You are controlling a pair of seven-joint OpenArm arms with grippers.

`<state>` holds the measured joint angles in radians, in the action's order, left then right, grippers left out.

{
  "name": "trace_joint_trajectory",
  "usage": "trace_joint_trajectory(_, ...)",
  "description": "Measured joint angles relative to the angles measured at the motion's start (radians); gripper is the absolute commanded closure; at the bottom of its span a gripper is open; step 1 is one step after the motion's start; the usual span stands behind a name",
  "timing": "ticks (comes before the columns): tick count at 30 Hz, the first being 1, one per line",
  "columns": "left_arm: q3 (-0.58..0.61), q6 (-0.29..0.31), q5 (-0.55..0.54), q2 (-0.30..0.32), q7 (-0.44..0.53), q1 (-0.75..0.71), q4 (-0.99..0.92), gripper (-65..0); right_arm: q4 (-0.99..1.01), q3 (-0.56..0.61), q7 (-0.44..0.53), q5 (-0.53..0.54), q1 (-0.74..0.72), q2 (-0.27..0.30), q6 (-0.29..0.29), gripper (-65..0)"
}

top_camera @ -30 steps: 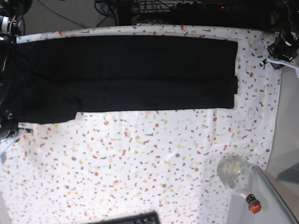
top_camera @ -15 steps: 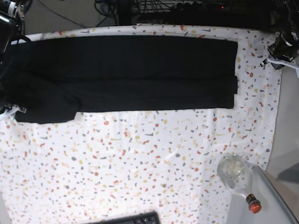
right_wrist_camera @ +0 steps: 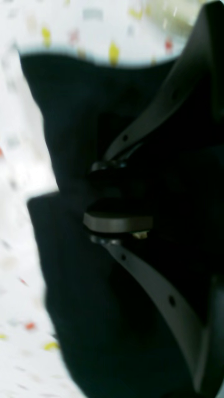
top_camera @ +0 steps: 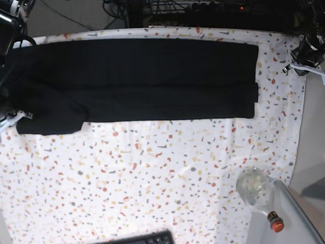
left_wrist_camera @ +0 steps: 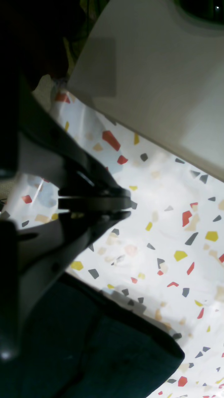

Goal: Layout the t-shirt on the table in an organized manner, then fold the t-shirt properly
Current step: 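Move both grippers to the ends of the folded black shirt strip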

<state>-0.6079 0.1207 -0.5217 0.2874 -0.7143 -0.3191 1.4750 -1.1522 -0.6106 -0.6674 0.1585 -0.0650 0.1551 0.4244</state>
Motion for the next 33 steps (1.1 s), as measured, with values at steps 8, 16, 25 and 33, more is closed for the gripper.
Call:
trace_joint_trajectory(8,0.002,0.000,0.000,0.000,0.000,0.000,0.000,0.0,-0.037,0.002,-0.054,-0.002,-0.005,0.005,0.002,-15.3)
trace_joint_trajectory(16,0.002,0.000,0.000,0.001,0.000,0.000,0.000,0.0,-0.036,0.002,-0.064,-0.002,-0.006,0.002,0.002,0.0)
trace_joint_trajectory(25,0.001,0.000,0.000,0.001,0.000,-0.008,0.000,0.0,-0.202,-0.008,-0.196,0.000,0.052,-0.025,0.002,0.0)
trace_joint_trajectory(33,0.000,0.000,0.000,0.000,0.000,-0.008,0.000,0.0,-0.458,-0.007,-0.289,0.002,0.200,-0.131,0.008,0.0)
